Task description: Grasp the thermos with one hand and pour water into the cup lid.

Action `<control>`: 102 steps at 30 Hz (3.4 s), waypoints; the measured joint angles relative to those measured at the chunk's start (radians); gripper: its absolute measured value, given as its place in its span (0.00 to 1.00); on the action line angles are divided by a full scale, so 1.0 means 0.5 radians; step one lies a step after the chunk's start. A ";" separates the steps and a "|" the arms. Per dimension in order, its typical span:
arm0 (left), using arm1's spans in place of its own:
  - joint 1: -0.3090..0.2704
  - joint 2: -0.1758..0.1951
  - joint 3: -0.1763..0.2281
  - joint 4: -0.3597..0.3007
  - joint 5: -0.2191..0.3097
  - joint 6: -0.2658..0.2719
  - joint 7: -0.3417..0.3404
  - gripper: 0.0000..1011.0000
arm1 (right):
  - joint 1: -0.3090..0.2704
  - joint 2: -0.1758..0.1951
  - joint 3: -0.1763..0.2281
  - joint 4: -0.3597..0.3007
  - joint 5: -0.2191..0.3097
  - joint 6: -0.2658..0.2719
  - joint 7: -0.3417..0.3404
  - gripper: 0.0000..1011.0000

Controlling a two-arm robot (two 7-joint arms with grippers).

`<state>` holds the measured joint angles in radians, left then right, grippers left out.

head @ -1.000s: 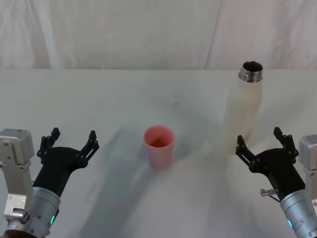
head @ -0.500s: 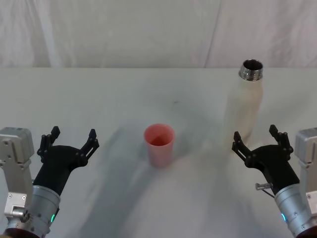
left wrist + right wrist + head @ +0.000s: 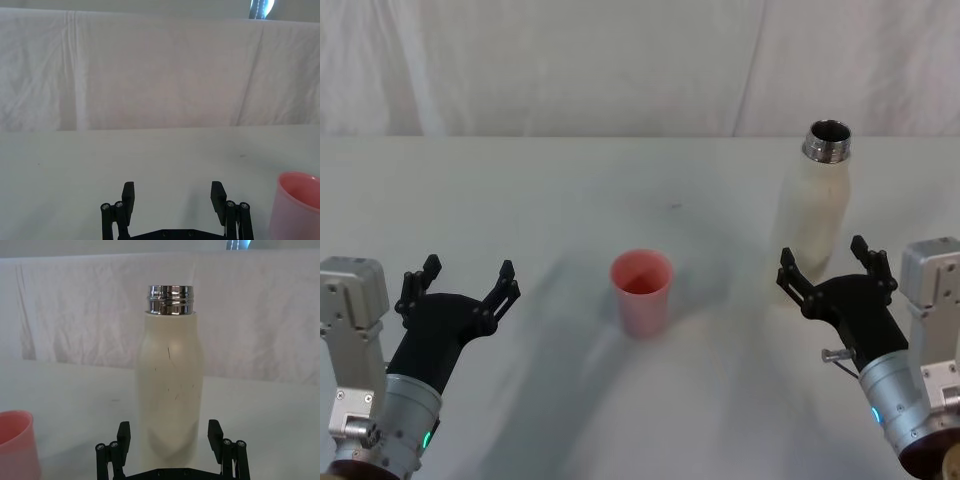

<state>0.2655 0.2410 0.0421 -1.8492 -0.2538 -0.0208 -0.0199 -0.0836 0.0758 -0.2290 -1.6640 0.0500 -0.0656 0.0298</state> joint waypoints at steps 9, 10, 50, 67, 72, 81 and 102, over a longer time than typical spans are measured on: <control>0.000 0.000 0.000 0.000 0.000 0.000 0.000 0.99 | 0.071 -0.077 0.033 0.082 -0.003 -0.003 0.058 0.99; 0.000 0.000 0.000 0.000 0.000 0.000 0.000 0.99 | 0.082 -0.090 0.037 0.095 -0.002 -0.006 0.063 0.99; 0.000 0.000 0.000 0.000 0.000 0.000 0.000 0.99 | 0.302 -0.172 0.071 0.366 -0.021 -0.049 0.106 0.99; 0.000 0.000 0.000 0.000 0.000 0.000 0.000 0.99 | 0.350 -0.170 0.066 0.428 -0.053 -0.062 0.104 0.99; 0.000 0.000 0.000 0.000 0.000 0.000 0.000 0.99 | 0.347 -0.170 0.065 0.425 -0.052 -0.061 0.104 0.99; 0.000 0.000 0.000 0.000 0.000 0.000 0.000 0.99 | 0.344 -0.169 0.065 0.419 -0.051 -0.058 0.103 0.95; 0.000 0.000 0.000 0.000 0.000 0.000 0.000 0.99 | 0.305 -0.131 0.062 0.280 -0.063 -0.033 0.122 0.95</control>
<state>0.2655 0.2410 0.0421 -1.8492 -0.2538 -0.0208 -0.0199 0.0690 0.0104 -0.1979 -1.5240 0.0183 -0.0823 0.0909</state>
